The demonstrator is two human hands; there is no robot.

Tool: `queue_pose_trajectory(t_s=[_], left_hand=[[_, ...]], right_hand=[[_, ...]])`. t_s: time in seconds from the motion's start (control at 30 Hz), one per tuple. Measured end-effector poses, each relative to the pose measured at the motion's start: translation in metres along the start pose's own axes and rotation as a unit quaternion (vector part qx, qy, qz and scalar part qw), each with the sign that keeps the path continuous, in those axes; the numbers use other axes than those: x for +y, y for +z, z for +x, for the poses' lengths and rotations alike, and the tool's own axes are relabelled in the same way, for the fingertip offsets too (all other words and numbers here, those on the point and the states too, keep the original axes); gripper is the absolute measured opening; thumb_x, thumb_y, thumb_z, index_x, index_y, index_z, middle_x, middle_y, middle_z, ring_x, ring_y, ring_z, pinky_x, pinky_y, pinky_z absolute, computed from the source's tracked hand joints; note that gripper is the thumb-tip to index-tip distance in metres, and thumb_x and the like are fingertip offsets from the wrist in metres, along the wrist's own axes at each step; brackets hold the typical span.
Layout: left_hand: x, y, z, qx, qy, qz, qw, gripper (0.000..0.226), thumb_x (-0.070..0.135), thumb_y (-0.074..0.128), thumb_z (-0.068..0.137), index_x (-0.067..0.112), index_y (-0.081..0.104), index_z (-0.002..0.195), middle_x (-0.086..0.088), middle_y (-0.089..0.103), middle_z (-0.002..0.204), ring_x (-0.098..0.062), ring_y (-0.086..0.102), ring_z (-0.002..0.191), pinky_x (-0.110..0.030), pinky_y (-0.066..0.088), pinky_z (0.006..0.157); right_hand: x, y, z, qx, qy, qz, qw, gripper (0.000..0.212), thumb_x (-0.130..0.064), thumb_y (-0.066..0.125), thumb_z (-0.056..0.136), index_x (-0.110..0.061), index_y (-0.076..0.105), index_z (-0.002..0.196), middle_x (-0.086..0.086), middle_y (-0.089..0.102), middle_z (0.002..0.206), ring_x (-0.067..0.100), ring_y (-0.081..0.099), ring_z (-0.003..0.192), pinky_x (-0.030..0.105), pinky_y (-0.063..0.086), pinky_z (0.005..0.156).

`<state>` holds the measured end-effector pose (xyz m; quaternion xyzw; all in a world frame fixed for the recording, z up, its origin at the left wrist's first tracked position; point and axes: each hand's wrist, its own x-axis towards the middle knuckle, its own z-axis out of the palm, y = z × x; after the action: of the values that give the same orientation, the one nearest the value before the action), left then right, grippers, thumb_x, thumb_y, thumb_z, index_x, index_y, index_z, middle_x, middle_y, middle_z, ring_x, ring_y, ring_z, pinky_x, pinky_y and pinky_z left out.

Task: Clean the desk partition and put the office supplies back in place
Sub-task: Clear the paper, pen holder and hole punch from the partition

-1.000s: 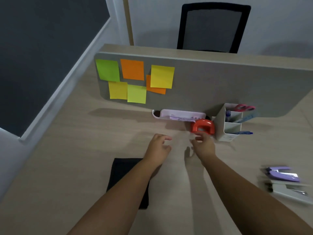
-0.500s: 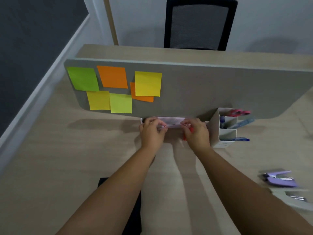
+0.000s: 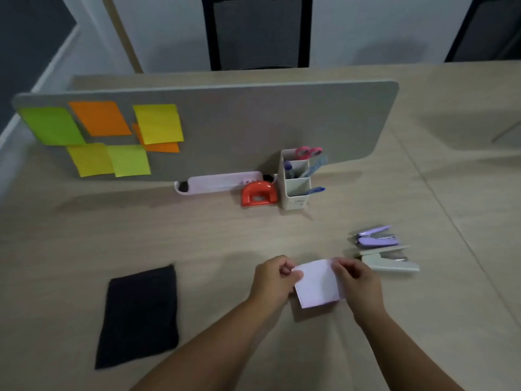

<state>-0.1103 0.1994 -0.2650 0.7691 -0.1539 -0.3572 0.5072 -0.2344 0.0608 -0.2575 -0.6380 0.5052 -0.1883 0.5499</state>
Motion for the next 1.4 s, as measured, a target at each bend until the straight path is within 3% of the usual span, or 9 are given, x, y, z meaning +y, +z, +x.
queue_pose_trajectory(t_s=[0.13,0.43,0.7,0.8,0.9,1.07,1.2,1.33,1.4], left_hand=[[0.005,0.078,0.007,-0.051,0.051,0.101,0.992,0.015,0.024,0.072,0.076,0.026,0.058,0.073,0.012,0.053,0.060,-0.002,0.049,0.054,-0.012,0.041,0.059],[0.014,0.176,0.020,-0.019,0.048,0.175,0.983,0.022,0.024,0.072,0.074,0.026,0.052,0.064,0.010,0.055,0.056,-0.010,0.054,0.056,-0.025,0.046,0.059],[0.031,0.161,0.008,0.079,0.046,0.091,0.992,0.043,0.054,0.077,0.065,0.024,0.046,0.068,0.009,0.049,0.050,-0.003,0.045,0.048,-0.015,0.037,0.048],[0.052,0.126,0.024,0.159,0.068,0.036,0.984,0.033,0.049,0.070,0.075,0.026,0.048,0.071,0.010,0.051,0.052,-0.003,0.044,0.047,-0.014,0.038,0.049],[0.074,0.082,0.053,0.221,0.067,0.009,0.973,0.019,0.024,0.071,0.081,0.030,0.054,0.073,0.010,0.057,0.062,0.002,0.053,0.056,-0.008,0.041,0.054],[0.093,0.014,0.110,0.240,0.050,0.035,0.969,0.018,0.012,0.066,0.087,0.009,0.066,0.105,-0.006,0.070,0.099,-0.019,0.066,0.089,-0.016,0.049,0.082],[0.103,-0.006,0.139,0.199,0.086,0.158,0.963,0.029,0.013,0.062,0.089,0.008,0.068,0.117,-0.013,0.073,0.100,-0.016,0.059,0.081,0.009,0.026,0.074],[0.108,0.002,0.147,0.158,0.063,0.164,0.972,0.041,0.008,0.052,0.091,0.017,0.059,0.130,-0.012,0.073,0.106,-0.028,0.066,0.095,-0.026,0.048,0.082],[0.111,0.015,0.142,0.165,0.070,0.153,0.972,0.046,0.003,0.051,0.088,0.017,0.058,0.131,-0.011,0.072,0.106,-0.029,0.066,0.095,-0.026,0.048,0.080]], right_hand=[[0.029,-0.065,0.014,0.046,-0.018,-0.119,0.992,0.014,-0.017,0.068,0.084,-0.031,0.066,0.081,-0.016,0.067,0.076,0.005,0.063,0.074,0.016,0.042,0.060],[0.073,-0.136,0.058,0.078,-0.063,-0.227,0.969,0.007,-0.014,0.066,0.082,-0.017,0.069,0.087,0.002,0.065,0.082,0.020,0.059,0.076,0.031,0.047,0.068],[0.048,-0.133,0.052,0.125,-0.099,-0.098,0.982,0.030,-0.014,0.064,0.084,-0.037,0.048,0.092,-0.003,0.057,0.090,0.011,0.053,0.078,0.025,0.046,0.068],[0.006,-0.103,0.065,0.056,-0.139,-0.034,0.988,0.032,-0.012,0.058,0.087,-0.042,0.049,0.090,-0.007,0.059,0.089,0.007,0.053,0.072,0.015,0.043,0.063],[-0.034,-0.054,0.093,-0.043,-0.155,-0.036,0.986,0.027,-0.006,0.059,0.085,-0.028,0.054,0.100,0.000,0.060,0.092,0.016,0.056,0.075,0.027,0.047,0.068],[-0.072,0.025,0.133,-0.155,-0.055,-0.012,0.986,0.029,-0.015,0.056,0.091,-0.018,0.057,0.120,0.001,0.062,0.102,0.021,0.062,0.087,0.025,0.049,0.068],[-0.095,0.056,0.158,-0.205,-0.022,0.021,0.978,0.036,-0.015,0.055,0.091,-0.020,0.057,0.127,0.003,0.064,0.121,0.023,0.062,0.106,0.038,0.051,0.093],[-0.109,0.066,0.162,-0.205,-0.086,-0.062,0.973,0.031,-0.003,0.056,0.082,-0.014,0.070,0.108,0.005,0.072,0.106,0.023,0.066,0.101,0.038,0.053,0.091],[-0.112,0.059,0.161,-0.162,-0.123,-0.118,0.972,0.028,-0.001,0.055,0.081,-0.012,0.072,0.100,0.007,0.074,0.098,0.021,0.066,0.091,0.027,0.051,0.079]])
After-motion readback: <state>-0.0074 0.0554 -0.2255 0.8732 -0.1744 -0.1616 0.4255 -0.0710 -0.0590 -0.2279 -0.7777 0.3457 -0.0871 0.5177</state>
